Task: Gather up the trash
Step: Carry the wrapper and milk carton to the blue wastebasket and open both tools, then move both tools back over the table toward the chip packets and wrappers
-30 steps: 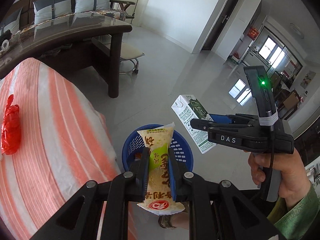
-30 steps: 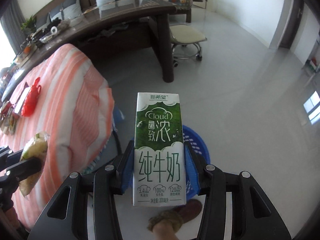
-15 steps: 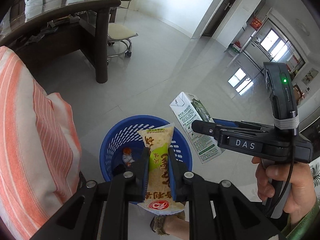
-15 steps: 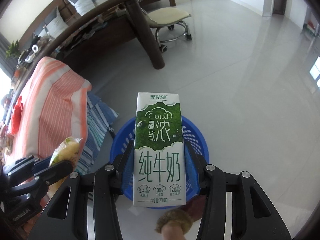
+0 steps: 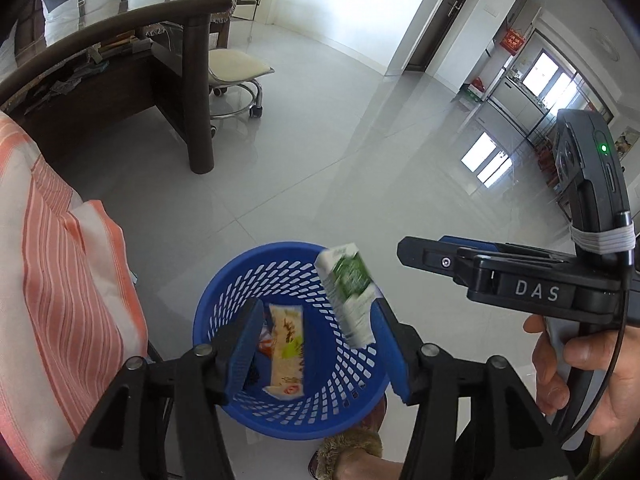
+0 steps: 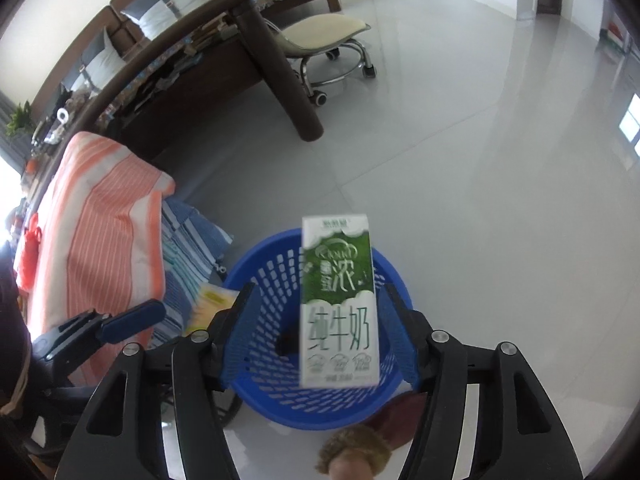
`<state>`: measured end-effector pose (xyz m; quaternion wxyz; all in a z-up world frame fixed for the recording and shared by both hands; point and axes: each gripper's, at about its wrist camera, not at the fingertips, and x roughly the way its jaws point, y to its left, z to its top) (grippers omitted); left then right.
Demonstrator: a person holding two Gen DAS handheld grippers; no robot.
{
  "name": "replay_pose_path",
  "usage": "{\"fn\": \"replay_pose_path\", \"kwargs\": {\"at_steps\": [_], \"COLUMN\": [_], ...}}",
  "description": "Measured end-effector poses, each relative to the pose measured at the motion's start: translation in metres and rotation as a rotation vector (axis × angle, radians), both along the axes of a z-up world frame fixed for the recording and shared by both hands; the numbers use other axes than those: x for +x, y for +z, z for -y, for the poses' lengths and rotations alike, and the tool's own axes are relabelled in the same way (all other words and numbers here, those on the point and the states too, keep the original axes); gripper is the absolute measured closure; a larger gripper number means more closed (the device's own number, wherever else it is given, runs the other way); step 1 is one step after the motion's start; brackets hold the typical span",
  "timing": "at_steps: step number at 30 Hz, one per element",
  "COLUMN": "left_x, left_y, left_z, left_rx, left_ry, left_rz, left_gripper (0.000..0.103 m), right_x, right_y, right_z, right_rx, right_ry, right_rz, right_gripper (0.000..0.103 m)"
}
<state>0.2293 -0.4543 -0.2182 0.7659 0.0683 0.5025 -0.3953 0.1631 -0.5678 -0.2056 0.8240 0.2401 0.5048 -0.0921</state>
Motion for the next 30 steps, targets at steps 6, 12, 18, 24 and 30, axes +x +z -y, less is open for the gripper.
{"fn": "replay_pose_path", "kwargs": {"at_steps": [6, 12, 18, 24, 30], "left_x": [-0.014, -0.039, -0.051, -0.058, -0.063], "left_y": [0.031, 0.070, 0.076, 0.073, 0.065], "left_z": [-0.020, -0.074, -0.163, -0.271, -0.360], "left_rx": [-0.042, -0.058, 0.009, 0.082, 0.190], "left_ry": [0.023, 0.042, 0.164, 0.359, 0.517], "left_rz": [0.061, 0.157, 0.191, 0.210, 0.248], "left_gripper": [0.046, 0.044, 0.041, 0.041, 0.041], "right_x": [-0.008, -0.018, -0.019, -0.005, -0.001], "right_y": [0.022, 0.062, 0.093, 0.105, 0.094], "right_z": [0.004, -0.008, -0.056, -0.150, -0.267], "right_rx": [-0.024, -0.151, -0.259, -0.366, -0.312], "right_ry": [-0.023, -0.054, 0.016, 0.215, 0.458], "right_rz": [0.072, 0.178, 0.289, 0.367, 0.369], "right_gripper": [0.030, 0.008, 0.006, 0.005, 0.006]}}
